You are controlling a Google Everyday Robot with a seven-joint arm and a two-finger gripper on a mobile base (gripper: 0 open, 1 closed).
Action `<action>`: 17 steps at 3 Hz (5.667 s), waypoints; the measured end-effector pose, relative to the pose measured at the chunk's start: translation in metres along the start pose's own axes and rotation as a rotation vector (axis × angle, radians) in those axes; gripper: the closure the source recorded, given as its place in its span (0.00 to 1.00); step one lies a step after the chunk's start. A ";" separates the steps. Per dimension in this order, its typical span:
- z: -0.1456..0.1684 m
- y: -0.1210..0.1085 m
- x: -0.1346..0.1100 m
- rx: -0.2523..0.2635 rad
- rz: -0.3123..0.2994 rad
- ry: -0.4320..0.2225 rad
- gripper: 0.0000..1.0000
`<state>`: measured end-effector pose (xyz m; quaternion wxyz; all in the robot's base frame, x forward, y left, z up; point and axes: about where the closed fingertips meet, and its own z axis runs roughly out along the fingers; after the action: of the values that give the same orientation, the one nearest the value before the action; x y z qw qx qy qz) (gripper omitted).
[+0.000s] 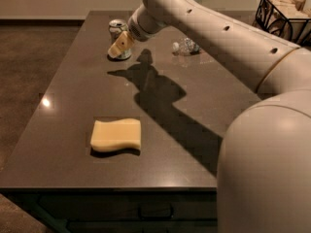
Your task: Move 7up can near sponge
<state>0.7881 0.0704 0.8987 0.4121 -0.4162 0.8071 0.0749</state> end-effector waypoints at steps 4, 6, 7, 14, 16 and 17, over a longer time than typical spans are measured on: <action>0.021 0.015 -0.039 -0.093 0.000 -0.034 0.64; -0.039 0.024 -0.017 -0.248 -0.069 -0.069 1.00; -0.083 0.031 0.007 -0.327 -0.104 -0.097 1.00; -0.199 0.144 0.111 -0.620 -0.324 -0.153 0.58; -0.197 0.154 0.119 -0.639 -0.367 -0.169 0.12; -0.196 0.155 0.118 -0.642 -0.368 -0.169 0.00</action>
Offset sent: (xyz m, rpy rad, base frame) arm 0.0194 0.0486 0.0193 0.0537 0.0005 0.0412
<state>0.5190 0.0074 0.9059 0.3323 -0.6546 0.6174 0.2827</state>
